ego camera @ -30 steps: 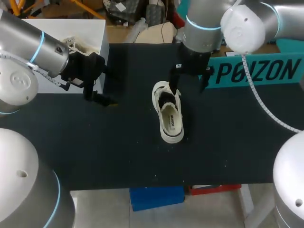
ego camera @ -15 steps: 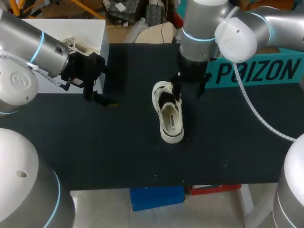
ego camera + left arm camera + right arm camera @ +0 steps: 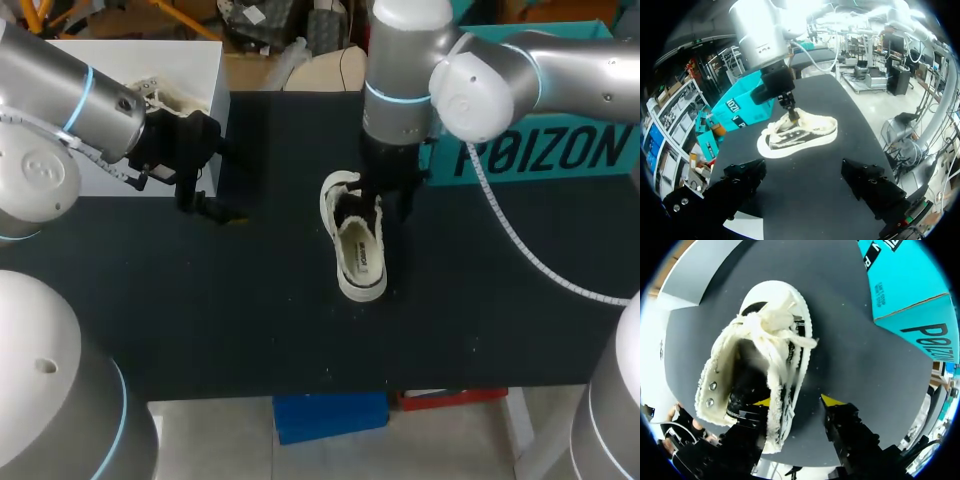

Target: Take the shoe out of the shoebox, open the shoe tongue, remove and reinsert the insole, then place the shoe into the shoebox

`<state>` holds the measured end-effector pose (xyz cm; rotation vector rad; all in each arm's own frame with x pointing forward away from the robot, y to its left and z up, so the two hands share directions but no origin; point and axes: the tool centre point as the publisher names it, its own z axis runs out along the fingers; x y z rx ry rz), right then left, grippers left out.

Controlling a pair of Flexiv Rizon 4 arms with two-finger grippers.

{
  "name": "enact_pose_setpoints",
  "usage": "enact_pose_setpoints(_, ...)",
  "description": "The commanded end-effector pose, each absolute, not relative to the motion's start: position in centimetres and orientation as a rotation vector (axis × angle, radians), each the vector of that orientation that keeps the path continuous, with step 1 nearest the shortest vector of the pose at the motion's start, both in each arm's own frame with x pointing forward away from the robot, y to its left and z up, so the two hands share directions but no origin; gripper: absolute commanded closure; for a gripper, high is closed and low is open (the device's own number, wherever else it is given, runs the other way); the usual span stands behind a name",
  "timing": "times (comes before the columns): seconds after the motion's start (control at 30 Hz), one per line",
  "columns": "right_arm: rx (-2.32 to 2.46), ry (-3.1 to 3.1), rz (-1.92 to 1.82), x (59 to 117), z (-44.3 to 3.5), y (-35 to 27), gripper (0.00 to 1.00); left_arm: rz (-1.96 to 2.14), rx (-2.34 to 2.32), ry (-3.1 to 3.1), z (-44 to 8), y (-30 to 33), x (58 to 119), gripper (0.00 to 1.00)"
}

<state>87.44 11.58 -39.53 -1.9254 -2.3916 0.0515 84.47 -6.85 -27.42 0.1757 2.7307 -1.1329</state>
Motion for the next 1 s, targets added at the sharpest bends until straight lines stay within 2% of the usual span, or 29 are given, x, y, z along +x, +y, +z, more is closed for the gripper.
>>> enact_pose_setpoints(0.03,-1.945,-2.365,0.100,87.8,-40.3,12.2,0.59,-1.128,0.173,2.728,-27.5,-6.9,84.4,0.00)
enact_pose_setpoints(0.1,-1.955,-2.346,0.118,87.7,-41.0,11.9,0.63,-1.128,0.173,2.728,-27.5,-6.9,84.4,0.00)
enact_pose_setpoints(0.27,-1.995,-2.291,0.148,87.2,-41.7,11.5,0.65,-1.128,0.173,2.728,-27.5,-6.9,84.4,0.00)
enact_pose_setpoints(0.33,-1.998,-2.283,0.153,87.2,-42.1,11.2,0.71,-1.128,0.173,2.728,-27.5,-6.9,84.4,0.00)
enact_pose_setpoints(0.37,-2.003,-2.276,0.155,87.1,-42.1,11.2,0.83,-1.128,0.173,2.728,-27.5,-6.9,84.4,0.00)
enact_pose_setpoints(0.4,-2.010,-2.268,0.157,87.1,-42.1,11.2,1.00,-1.128,0.173,2.728,-27.5,-6.9,84.4,0.00)
enact_pose_setpoints(0.63,-2.011,-2.261,0.198,87.0,-40.7,11.5,1.00,-1.128,0.173,2.728,-27.5,-6.9,84.4,0.00)
enact_pose_setpoints(0.8,-1.996,-2.300,0.258,87.1,-36.9,11.0,1.00,-1.128,0.173,2.728,-27.5,-6.9,84.4,0.00)
enact_pose_setpoints(1.0,-1.823,-2.539,0.245,88.3,-30.2,9.2,1.00,-1.128,0.173,2.728,-27.5,-6.9,84.4,0.00)
